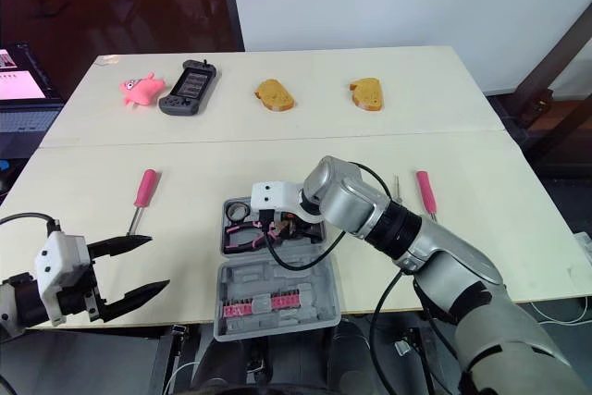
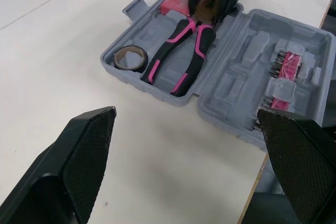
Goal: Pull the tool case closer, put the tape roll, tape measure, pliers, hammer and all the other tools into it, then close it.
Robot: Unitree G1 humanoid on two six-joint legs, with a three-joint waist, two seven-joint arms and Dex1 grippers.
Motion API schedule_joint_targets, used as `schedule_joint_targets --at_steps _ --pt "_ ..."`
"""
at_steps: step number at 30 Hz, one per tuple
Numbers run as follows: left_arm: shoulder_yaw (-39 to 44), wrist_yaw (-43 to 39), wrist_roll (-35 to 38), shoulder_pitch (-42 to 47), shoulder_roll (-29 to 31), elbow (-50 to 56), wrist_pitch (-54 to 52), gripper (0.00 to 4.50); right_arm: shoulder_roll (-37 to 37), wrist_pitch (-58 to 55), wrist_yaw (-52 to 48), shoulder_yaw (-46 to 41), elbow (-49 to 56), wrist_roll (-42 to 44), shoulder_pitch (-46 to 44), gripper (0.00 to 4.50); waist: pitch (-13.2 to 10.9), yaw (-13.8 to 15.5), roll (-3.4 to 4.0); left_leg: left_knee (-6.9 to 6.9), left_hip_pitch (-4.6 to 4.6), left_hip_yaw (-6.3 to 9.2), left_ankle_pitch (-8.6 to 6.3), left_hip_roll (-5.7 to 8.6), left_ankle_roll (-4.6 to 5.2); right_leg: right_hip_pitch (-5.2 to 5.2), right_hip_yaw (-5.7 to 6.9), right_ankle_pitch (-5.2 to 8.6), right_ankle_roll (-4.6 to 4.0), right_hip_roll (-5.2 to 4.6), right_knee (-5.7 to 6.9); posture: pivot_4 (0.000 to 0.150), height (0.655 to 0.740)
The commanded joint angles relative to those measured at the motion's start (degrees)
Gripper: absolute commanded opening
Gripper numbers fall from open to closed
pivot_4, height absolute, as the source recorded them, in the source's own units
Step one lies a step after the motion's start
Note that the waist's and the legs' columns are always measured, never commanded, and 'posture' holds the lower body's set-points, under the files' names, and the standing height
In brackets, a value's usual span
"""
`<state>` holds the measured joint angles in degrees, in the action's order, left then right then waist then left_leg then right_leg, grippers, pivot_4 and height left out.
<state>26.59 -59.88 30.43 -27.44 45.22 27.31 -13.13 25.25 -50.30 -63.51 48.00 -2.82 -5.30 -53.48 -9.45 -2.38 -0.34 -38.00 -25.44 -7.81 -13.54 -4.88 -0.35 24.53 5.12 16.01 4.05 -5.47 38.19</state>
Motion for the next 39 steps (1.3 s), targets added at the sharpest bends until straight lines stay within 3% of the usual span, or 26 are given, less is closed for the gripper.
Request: schedule_joint_targets --at_steps 1,2,5,9,12,14,17,23,24,39 --pt "1.1 -0.6 0.1 -0.1 0.6 1.0 0.1 4.5 0.0 1.1 -0.5 -2.0 1.6 0.3 -0.1 3.83 0.0 0.0 0.0 0.0 -0.01 0.0 0.0 0.0 0.0 0.0 0.0 0.0 0.0 -0.01 0.0 0.15 0.7188" --pt "0.9 -0.8 0.1 0.2 0.7 0.8 0.2 4.5 0.5 -0.1 -1.6 -4.3 3.0 2.1 -0.6 4.36 0.0 0.0 0.0 0.0 -0.01 -0.01 0.0 0.0 0.0 0.0 0.0 0.0 0.01 -0.01 -0.01 0.15 0.7188" --pt "0.6 -1.2 0.2 1.1 0.9 0.0 0.2 4.5 1.6 -1.6 -4.4 -10.7 6.0 7.6 -0.6 4.36 0.0 0.1 0.0 0.0 -0.02 0.0 0.0 0.01 0.0 0.0 0.0 0.0 0.01 -0.02 -0.01 0.15 0.7188" --pt "-0.6 -1.3 0.1 2.6 0.4 -0.6 0.2 4.5 0.6 8.1 0.1 -22.2 7.8 11.8 5.2 4.36 0.0 0.3 -0.02 0.01 0.01 0.02 -0.01 0.01 0.0 -0.06 0.04 0.0 0.01 -0.02 -0.06 0.15 0.7188" --pt "-1.4 -1.0 0.1 3.2 -0.3 -0.6 0.4 4.5 0.2 13.7 2.8 -26.2 11.1 12.9 9.7 4.36 0.0 0.3 -0.05 0.01 0.0 0.0 -0.01 0.02 0.0 -0.08 0.06 -0.01 0.02 -0.03 -0.07 0.15 0.7188" --pt "-2.5 -0.8 -0.2 3.6 -0.8 -0.6 0.6 4.5 -0.3 10.9 1.9 -27.7 13.1 16.3 11.7 4.36 0.0 0.2 -0.05 0.02 0.0 0.0 0.0 0.02 0.0 -0.07 0.06 -0.01 0.02 -0.03 -0.05 0.15 0.7188" --pt "-3.8 -0.5 0.2 3.8 -1.3 -0.1 0.1 4.5 -0.1 13.1 3.0 -27.2 14.1 16.2 14.2 3.49 0.0 0.0 -0.05 0.02 0.01 0.03 0.0 0.01 0.0 -0.07 0.06 -0.01 0.02 -0.02 -0.03 0.15 0.7188" --pt "-7.0 1.8 0.5 5.0 -3.2 0.9 -1.0 4.5 -0.2 26.0 6.9 -22.1 9.0 9.4 20.1 0.29 0.0 0.2 -0.06 0.01 0.02 0.04 0.0 0.03 0.0 -0.1 0.06 -0.01 0.03 -0.03 -0.05 0.15 0.7188" --pt "-7.5 2.1 0.1 5.3 -3.5 0.9 -1.0 4.5 -0.5 26.3 7.0 -21.8 8.0 9.3 20.4 0.05 0.0 0.2 -0.06 0.0 0.02 0.04 0.0 0.03 0.0 -0.12 0.06 0.0 0.03 -0.02 -0.05 0.15 0.7188" --pt "-8.4 3.9 -1.2 4.9 -4.3 1.1 0.3 4.5 -6.6 32.2 8.0 -19.2 -9.3 4.3 19.2 0.05 0.0 0.1 -0.07 0.0 0.02 0.05 0.02 0.03 -0.01 -0.11 0.06 -0.01 0.02 -0.01 -0.04 0.15 0.7188"
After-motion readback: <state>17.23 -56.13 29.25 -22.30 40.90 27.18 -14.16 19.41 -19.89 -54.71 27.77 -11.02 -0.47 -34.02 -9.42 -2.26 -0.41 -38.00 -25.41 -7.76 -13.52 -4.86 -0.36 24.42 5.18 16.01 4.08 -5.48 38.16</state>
